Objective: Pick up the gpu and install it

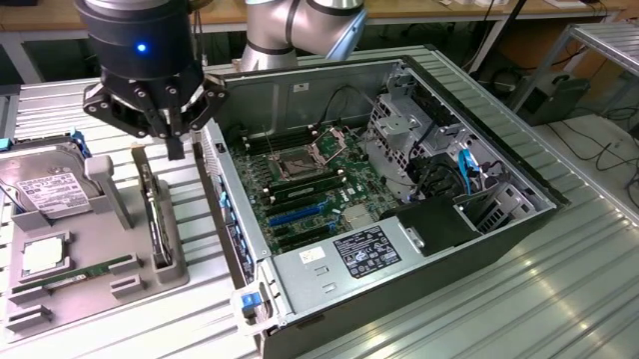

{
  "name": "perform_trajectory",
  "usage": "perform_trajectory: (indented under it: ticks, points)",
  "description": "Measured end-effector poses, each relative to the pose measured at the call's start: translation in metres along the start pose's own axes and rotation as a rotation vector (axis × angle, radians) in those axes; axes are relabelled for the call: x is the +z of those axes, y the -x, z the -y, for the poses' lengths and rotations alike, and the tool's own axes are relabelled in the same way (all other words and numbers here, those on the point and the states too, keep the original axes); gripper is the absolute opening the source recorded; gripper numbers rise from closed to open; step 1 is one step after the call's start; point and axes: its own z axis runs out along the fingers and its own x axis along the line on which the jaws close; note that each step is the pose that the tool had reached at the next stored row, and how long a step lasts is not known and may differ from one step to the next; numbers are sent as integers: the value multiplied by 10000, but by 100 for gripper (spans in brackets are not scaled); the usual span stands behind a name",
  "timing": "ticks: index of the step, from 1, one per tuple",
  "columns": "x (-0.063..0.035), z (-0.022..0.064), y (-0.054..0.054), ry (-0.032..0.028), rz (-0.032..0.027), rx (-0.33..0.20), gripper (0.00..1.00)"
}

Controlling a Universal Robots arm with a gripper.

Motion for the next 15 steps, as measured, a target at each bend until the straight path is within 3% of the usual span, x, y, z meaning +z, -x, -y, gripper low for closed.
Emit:
perform_trajectory:
  ticks: [7,11,15]
  points:
    - [126,29,-329,2,1,-13,11]
    - [198,10,-437,2,-1,-52,11]
    - [203,7,-443,2,-1,-51,11]
